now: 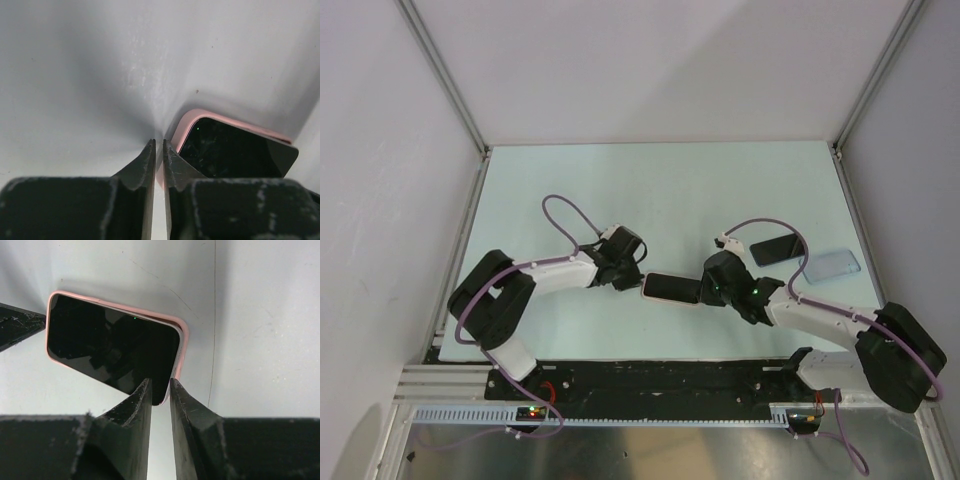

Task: Put the phone into the phone case

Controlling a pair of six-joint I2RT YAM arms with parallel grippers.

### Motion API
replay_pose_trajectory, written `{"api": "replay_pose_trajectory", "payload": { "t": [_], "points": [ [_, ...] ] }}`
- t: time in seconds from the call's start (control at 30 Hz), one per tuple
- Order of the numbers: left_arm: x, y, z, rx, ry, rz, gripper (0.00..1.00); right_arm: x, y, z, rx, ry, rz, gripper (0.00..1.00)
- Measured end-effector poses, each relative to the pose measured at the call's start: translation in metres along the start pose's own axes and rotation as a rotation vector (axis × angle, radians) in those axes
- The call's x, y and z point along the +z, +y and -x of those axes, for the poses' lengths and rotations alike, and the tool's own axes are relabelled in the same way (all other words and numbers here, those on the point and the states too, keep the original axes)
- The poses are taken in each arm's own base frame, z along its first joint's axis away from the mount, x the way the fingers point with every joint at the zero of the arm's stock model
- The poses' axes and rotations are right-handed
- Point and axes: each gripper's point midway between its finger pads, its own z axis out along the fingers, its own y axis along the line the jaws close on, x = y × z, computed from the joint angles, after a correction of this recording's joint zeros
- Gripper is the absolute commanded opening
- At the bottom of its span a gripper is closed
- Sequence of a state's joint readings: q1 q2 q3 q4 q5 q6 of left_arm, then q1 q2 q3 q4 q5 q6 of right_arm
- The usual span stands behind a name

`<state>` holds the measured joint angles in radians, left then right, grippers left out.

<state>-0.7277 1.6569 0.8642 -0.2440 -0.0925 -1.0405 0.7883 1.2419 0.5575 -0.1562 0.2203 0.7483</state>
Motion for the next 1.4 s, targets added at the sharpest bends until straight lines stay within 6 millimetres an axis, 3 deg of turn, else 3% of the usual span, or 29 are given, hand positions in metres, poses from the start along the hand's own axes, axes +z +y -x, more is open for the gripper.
{"api": "replay_pose_trajectory", "payload": {
  "t": [0.27, 0.5, 0.93, 1.4],
  "points": [
    [-0.011, 0.004, -0.004, 0.058, 0.001, -0.022, 0.30, -0.006, -0.002, -0.004, -0.014, 0.017, -0.009, 0.27],
    [-0.027, -0.007, -0.004, 0.135, -0.006, -0.086, 0.39, -0.006, -0.003, -0.007, -0.016, 0.033, -0.012, 0.27],
    [-0.023, -0.015, -0.030, 0.284, 0.081, -0.127, 0.38, 0.002, 0.001, -0.017, -0.027, 0.064, -0.011, 0.25],
    [-0.017, -0.013, -0.031, 0.291, 0.093, -0.103, 0.36, 0.007, 0.001, -0.018, -0.058, 0.062, -0.051, 0.22]
  ]
}}
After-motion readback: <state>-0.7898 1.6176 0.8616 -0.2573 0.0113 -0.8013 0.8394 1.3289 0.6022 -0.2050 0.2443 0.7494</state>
